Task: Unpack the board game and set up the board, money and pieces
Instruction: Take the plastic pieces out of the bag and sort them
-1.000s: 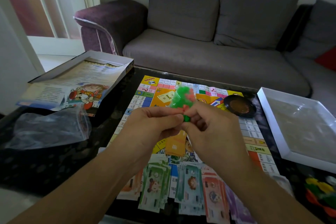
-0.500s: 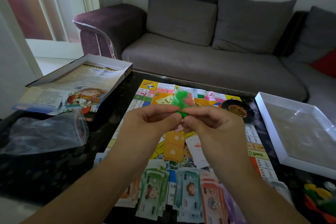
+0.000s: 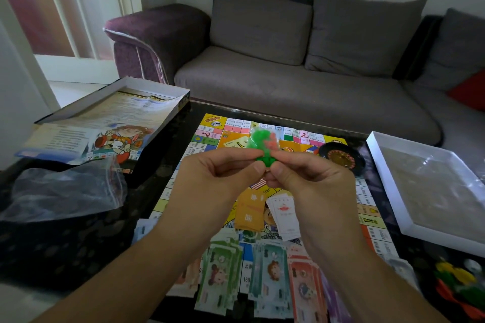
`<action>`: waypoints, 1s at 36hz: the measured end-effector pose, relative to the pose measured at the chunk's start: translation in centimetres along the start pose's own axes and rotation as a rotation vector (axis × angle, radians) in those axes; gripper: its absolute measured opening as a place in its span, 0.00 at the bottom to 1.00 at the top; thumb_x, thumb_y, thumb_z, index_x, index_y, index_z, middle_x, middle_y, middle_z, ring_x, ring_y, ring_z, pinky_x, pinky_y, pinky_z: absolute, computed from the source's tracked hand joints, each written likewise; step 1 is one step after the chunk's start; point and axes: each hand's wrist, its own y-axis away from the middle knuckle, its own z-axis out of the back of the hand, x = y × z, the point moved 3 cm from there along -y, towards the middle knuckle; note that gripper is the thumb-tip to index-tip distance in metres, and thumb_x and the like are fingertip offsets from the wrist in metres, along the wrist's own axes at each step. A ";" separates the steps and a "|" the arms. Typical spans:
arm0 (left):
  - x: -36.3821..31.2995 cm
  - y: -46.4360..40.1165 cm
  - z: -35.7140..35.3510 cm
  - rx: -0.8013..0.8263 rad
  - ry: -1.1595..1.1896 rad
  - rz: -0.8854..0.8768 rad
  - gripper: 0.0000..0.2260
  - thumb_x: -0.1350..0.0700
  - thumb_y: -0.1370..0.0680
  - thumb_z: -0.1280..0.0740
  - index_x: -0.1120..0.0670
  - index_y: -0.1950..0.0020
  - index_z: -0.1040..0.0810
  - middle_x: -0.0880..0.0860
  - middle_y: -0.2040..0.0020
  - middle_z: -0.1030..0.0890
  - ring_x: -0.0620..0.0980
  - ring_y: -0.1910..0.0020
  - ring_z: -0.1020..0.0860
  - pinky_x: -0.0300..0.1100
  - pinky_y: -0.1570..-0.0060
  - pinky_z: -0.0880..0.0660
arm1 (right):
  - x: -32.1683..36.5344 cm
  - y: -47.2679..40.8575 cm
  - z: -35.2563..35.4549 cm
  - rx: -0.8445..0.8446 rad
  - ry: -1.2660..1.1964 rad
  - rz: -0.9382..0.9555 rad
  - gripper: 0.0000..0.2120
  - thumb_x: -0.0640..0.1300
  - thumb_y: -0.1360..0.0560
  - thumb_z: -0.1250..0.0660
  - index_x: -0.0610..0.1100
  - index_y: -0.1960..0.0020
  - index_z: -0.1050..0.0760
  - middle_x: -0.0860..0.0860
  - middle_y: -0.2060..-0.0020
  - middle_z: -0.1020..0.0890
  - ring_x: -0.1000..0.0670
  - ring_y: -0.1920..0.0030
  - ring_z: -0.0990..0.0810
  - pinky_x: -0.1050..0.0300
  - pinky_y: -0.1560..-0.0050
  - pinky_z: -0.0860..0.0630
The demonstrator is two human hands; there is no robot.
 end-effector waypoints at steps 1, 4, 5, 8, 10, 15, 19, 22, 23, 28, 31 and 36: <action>0.0 0.0 0.0 0.001 -0.007 -0.003 0.09 0.64 0.24 0.26 0.55 0.45 0.13 0.52 0.54 0.11 0.49 0.52 0.13 0.34 0.52 0.19 | 0.0 0.0 0.0 0.004 0.001 0.002 0.12 0.30 0.26 0.26 0.43 0.48 0.12 0.47 0.57 0.11 0.44 0.57 0.12 0.52 0.50 0.15; -0.1 0.0 0.1 0.013 -0.045 -0.008 0.09 0.64 0.24 0.25 0.54 0.46 0.12 0.51 0.54 0.11 0.48 0.52 0.12 0.36 0.51 0.18 | 0.1 0.1 0.0 0.009 0.034 0.014 0.12 0.28 0.27 0.26 0.43 0.50 0.12 0.48 0.58 0.11 0.45 0.60 0.12 0.56 0.54 0.15; -0.2 0.0 0.2 0.021 -0.070 -0.013 0.09 0.64 0.24 0.25 0.54 0.46 0.12 0.50 0.55 0.11 0.48 0.53 0.12 0.36 0.51 0.18 | 0.2 0.1 0.0 0.008 0.054 0.021 0.12 0.28 0.27 0.25 0.43 0.51 0.12 0.48 0.58 0.11 0.46 0.61 0.12 0.58 0.56 0.16; -0.7 -0.2 0.6 0.050 -0.192 -0.049 0.09 0.63 0.25 0.25 0.52 0.47 0.12 0.47 0.55 0.11 0.44 0.54 0.13 0.35 0.51 0.18 | 0.6 0.0 0.0 0.025 0.141 0.045 0.13 0.29 0.27 0.24 0.45 0.51 0.12 0.49 0.61 0.11 0.49 0.63 0.12 0.63 0.59 0.18; -1.0 -0.4 0.8 0.074 -0.289 -0.077 0.10 0.62 0.25 0.23 0.50 0.48 0.12 0.44 0.56 0.12 0.42 0.56 0.13 0.32 0.53 0.19 | 0.6 -0.2 0.0 0.052 0.208 0.052 0.13 0.30 0.27 0.24 0.47 0.51 0.12 0.51 0.63 0.12 0.50 0.64 0.13 0.63 0.60 0.18; -1.7 -0.9 1.3 0.145 -0.521 -0.101 0.09 0.58 0.25 0.23 0.45 0.48 0.11 0.38 0.57 0.13 0.35 0.57 0.15 0.28 0.54 0.21 | 0.8 -0.1 0.1 0.117 0.316 0.029 0.14 0.30 0.27 0.23 0.49 0.54 0.12 0.51 0.66 0.12 0.51 0.65 0.13 0.60 0.60 0.16; -2.1 -1.1 1.5 0.209 -0.624 -0.124 0.10 0.56 0.24 0.23 0.43 0.46 0.12 0.37 0.55 0.13 0.34 0.56 0.15 0.29 0.53 0.20 | 1.1 -0.3 -0.2 0.169 0.373 0.026 0.14 0.31 0.27 0.23 0.50 0.55 0.14 0.52 0.66 0.13 0.51 0.65 0.13 0.59 0.59 0.15; -2.1 -1.2 1.6 0.216 -0.668 -0.154 0.11 0.56 0.24 0.23 0.41 0.46 0.13 0.37 0.54 0.13 0.33 0.55 0.16 0.29 0.51 0.20 | 1.1 -0.4 -0.3 0.185 0.417 0.028 0.13 0.30 0.29 0.22 0.46 0.53 0.16 0.51 0.63 0.13 0.51 0.64 0.13 0.56 0.59 0.15; -2.1 -1.1 1.6 0.216 -0.701 -0.171 0.11 0.56 0.24 0.23 0.41 0.46 0.13 0.37 0.55 0.13 0.32 0.55 0.17 0.26 0.51 0.21 | 1.0 -0.4 -0.3 0.188 0.431 0.028 0.13 0.29 0.29 0.22 0.46 0.53 0.17 0.51 0.62 0.13 0.51 0.63 0.13 0.54 0.59 0.14; -2.1 -0.9 1.6 0.202 -0.767 -0.219 0.10 0.55 0.24 0.23 0.41 0.46 0.13 0.31 0.59 0.18 0.28 0.54 0.19 0.20 0.56 0.26 | 0.8 -0.4 -0.3 0.196 0.462 0.057 0.15 0.29 0.30 0.21 0.46 0.55 0.20 0.51 0.61 0.14 0.51 0.62 0.13 0.52 0.59 0.14; -1.8 -0.8 1.4 0.160 -0.785 -0.278 0.10 0.55 0.24 0.23 0.42 0.46 0.13 0.32 0.60 0.18 0.29 0.55 0.19 0.20 0.55 0.27 | 0.6 -0.4 -0.2 0.181 0.450 0.069 0.15 0.29 0.30 0.21 0.46 0.56 0.20 0.52 0.63 0.15 0.51 0.63 0.14 0.55 0.60 0.15; -1.4 -0.6 1.1 0.111 -0.786 -0.338 0.10 0.56 0.25 0.22 0.45 0.45 0.12 0.33 0.58 0.17 0.29 0.55 0.18 0.19 0.55 0.27 | 0.3 -0.5 -0.1 0.162 0.448 0.090 0.13 0.30 0.30 0.21 0.47 0.57 0.18 0.51 0.64 0.15 0.51 0.63 0.14 0.54 0.60 0.15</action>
